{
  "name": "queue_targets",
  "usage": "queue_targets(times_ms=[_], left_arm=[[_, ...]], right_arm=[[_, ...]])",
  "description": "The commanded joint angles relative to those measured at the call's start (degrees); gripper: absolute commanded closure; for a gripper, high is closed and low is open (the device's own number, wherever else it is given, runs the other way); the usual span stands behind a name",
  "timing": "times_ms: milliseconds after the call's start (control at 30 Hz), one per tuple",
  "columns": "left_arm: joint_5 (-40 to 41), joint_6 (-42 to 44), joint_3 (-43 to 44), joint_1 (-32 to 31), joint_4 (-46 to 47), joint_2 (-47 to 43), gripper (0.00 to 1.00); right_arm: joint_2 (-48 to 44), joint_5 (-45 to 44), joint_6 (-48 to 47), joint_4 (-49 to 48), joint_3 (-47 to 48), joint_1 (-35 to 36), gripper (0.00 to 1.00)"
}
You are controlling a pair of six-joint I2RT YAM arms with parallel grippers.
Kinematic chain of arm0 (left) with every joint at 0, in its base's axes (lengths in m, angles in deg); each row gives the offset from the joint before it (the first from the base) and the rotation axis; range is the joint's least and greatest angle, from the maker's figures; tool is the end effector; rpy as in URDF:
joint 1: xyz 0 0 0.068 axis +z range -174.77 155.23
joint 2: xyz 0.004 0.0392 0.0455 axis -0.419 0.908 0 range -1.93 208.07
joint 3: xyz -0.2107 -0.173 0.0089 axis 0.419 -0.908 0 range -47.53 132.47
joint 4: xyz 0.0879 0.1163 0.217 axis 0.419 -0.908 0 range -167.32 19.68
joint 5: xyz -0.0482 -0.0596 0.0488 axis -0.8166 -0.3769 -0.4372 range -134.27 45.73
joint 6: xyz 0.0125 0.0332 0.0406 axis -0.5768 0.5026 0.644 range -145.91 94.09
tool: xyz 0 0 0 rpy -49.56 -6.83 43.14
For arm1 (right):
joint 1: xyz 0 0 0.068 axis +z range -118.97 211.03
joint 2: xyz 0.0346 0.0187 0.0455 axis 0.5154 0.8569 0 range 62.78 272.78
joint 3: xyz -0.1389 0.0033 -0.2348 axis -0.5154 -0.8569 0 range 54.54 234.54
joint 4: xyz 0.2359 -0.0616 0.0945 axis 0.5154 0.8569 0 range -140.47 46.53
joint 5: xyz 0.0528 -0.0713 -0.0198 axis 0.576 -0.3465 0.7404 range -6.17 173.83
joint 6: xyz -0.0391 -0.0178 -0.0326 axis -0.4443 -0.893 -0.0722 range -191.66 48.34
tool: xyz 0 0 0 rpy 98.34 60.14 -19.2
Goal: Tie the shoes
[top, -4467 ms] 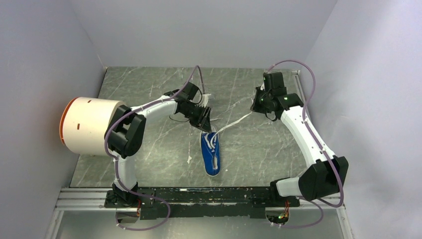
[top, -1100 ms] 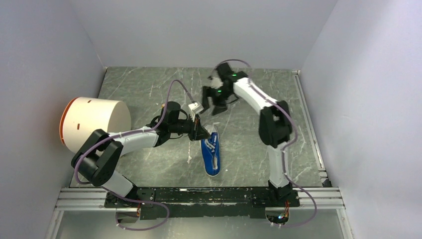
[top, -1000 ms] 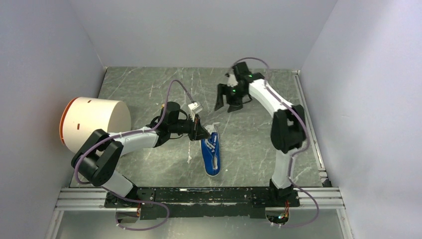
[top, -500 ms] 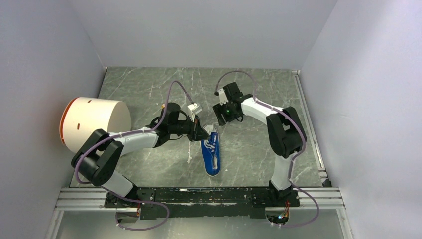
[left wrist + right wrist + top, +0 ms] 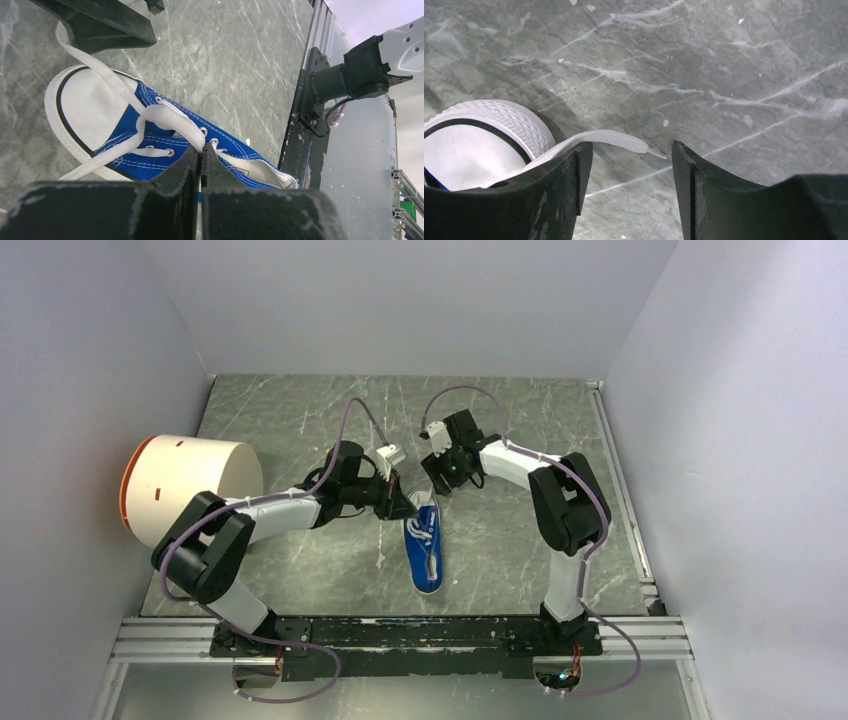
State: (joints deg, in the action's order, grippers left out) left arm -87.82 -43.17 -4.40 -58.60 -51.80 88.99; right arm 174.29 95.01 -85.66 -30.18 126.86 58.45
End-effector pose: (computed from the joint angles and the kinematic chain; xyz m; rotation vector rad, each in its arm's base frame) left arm 0.2525 -0.1987 0.1875 0.8050 2.0477 -1.3135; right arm 0.3517 0.1904 0.1569 -0.9901 2.4218 0.3377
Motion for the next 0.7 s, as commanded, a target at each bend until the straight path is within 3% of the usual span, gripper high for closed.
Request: queue_targets(times_ms=[0,67,200,267,467,667], left_arm=[[-2.1,1.4,2.0,1.2,-0.4,0.7,0.95],[-2.4,1.4,2.1,1.4,-0.2,0.8,0.95],[-3.1,0.9,2.9,1.7,-0.3,1.6,0.95],[-3.3,0.2,3.0,1.7,0.3,2.1,0.95],[-3.7,-0.6,3.3,1.7,0.7,2.5,0.95],[-4.1,-1.3,3.8,1.7,0.5,2.4,0.95]], right_arm=[[2.2,0.9,-1.8,-0.5,0.7,0.8,0.41],[2.3,0.1,-1.1,0.5,1.0,0.8,0.51],[-3.0,-4.4,2.9,2.3,-1.8,0.8,0.89],[-6.4,-5.7,6.7,6.5,-2.0,0.1,1.00],[-15.4,-3.8,24.1,24.2,-4.3,-0.9,1.00],[-28.0,-10.8,40.2,29.1,-15.1,-1.2,1.00]])
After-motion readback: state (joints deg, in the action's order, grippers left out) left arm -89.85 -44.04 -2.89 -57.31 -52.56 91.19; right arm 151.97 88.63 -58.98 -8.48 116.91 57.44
